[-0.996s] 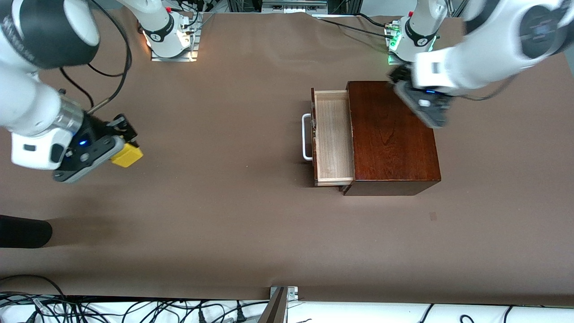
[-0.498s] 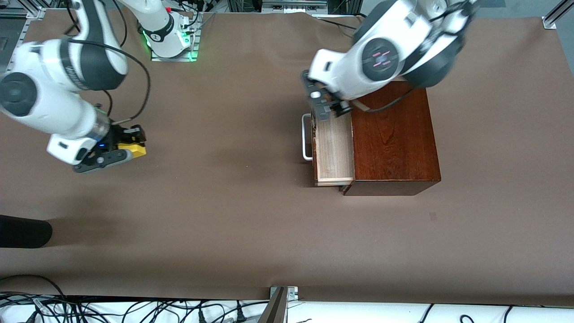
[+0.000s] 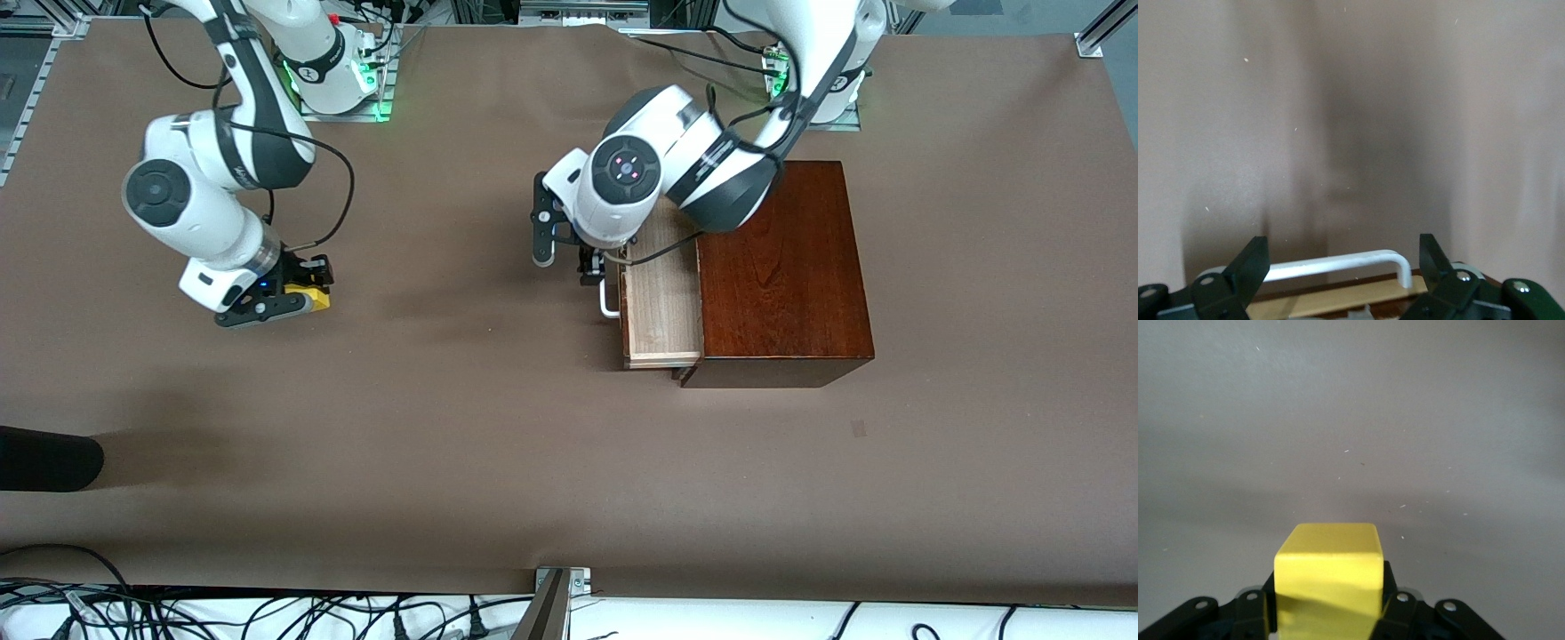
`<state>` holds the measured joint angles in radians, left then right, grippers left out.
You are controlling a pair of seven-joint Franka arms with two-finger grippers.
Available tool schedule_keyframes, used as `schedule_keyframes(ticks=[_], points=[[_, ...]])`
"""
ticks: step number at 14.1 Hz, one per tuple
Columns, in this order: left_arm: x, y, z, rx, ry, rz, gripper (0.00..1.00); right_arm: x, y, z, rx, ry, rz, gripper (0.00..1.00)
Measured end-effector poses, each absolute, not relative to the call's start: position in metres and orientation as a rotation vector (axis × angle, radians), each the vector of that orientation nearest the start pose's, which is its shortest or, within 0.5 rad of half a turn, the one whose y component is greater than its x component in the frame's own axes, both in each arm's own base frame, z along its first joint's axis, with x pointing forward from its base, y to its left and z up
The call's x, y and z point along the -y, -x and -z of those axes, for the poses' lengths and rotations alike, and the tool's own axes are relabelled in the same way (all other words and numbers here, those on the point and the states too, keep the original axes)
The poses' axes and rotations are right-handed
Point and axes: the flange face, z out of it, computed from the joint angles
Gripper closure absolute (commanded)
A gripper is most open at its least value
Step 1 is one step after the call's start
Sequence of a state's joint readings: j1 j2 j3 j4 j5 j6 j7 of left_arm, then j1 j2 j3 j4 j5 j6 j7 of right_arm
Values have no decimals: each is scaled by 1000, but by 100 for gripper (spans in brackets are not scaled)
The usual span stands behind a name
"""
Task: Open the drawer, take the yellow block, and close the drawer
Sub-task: 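Push the drawer shut with the left gripper while the right gripper sets the cube down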
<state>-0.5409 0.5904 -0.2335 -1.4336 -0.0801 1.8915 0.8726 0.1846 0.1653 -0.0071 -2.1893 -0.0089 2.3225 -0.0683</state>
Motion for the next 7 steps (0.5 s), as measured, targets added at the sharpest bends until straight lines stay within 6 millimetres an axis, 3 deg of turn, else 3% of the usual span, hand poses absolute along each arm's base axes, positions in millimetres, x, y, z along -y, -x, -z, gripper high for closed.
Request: schedule_keyframes(ticks=[3,7], points=[[477,-515,-319,-2401,2282,-207,0,-95,-529,-277,392,3125,-44,100],[466,-514,-307,-2395,2216,-337,0,-93,-521,-223,390,3123,23,100]])
